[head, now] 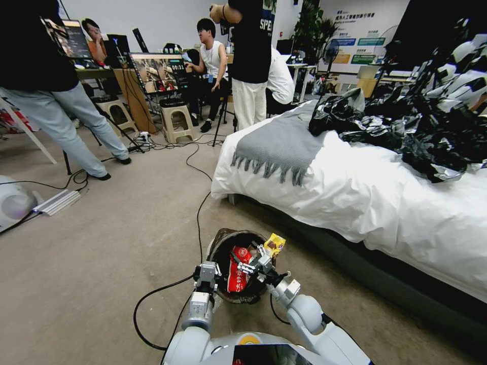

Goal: Pick up the trash bin, then pick up the garbage from the floor and place it into the trash bin.

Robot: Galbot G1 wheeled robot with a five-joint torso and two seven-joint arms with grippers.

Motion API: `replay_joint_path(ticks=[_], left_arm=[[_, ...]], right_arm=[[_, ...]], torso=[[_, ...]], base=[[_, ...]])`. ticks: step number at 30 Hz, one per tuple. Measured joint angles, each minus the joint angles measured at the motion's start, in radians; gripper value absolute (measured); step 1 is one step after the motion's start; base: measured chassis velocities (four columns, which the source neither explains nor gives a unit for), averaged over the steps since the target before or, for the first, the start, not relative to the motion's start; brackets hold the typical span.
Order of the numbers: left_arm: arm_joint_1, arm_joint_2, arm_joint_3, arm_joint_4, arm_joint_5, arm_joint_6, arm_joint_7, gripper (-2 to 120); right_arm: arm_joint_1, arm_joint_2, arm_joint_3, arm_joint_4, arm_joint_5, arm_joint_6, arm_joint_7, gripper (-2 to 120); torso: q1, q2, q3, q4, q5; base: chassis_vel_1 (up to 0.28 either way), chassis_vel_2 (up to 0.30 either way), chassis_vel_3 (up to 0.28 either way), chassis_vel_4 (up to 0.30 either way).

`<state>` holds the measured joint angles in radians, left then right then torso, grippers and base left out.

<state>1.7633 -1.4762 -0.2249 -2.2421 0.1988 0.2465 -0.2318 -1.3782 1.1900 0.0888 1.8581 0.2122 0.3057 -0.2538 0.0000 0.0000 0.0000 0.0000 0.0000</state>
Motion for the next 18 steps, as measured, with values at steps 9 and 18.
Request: replay_joint_path(ticks=[9,18], left_arm=[[-0.004,0.002,-0.001,0.003,-0.002,0.001,0.000,0],[-0.009,0.002,-0.001,0.011,-0.006,0.004,0.000,0]], right_arm=[[-0.026,-0.010,0.024,0.048,-0.013,0.006,-0.003,100],[-0.068,-0.015,0.071,0.188,-0.037,0.021,-0.015,100]], torso=[[0.000,0.000,0.000,0.0000,0.0000],[0.000,0.000,0.000,0.0000,0.0000]], base=[[0.000,0.000,0.000,0.000],[0.000,0.000,0.000,0.000]])
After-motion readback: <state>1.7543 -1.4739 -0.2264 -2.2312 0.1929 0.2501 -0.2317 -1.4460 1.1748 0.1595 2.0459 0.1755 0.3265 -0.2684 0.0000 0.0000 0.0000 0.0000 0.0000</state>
